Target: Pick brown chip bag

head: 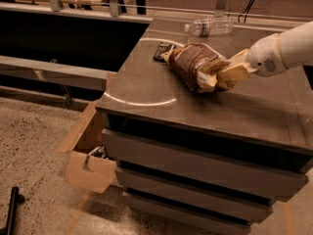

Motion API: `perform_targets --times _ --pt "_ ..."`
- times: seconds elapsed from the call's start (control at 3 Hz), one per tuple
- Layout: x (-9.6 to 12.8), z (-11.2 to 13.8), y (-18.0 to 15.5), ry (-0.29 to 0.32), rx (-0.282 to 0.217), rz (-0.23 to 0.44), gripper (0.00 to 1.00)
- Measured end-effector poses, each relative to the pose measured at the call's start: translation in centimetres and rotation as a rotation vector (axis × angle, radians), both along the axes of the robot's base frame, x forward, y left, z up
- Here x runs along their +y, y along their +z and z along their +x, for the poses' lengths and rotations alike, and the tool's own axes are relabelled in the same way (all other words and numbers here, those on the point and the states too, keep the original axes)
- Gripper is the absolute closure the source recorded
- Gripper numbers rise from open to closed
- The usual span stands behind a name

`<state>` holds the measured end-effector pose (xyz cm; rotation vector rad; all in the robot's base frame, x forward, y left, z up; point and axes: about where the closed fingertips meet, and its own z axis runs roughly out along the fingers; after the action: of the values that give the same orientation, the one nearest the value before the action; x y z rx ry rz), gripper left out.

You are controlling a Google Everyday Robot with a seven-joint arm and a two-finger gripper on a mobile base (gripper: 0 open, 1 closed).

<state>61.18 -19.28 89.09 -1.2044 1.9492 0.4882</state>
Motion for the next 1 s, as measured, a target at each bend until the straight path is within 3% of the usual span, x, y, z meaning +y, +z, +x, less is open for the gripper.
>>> perform_targets --times 0.33,1.0 --pt "-1.5 1.0 3.1 0.064 -0.105 0.107 1.0" --pt "-2.9 1.1 7.0 0.216 -0.232 0.191 1.0"
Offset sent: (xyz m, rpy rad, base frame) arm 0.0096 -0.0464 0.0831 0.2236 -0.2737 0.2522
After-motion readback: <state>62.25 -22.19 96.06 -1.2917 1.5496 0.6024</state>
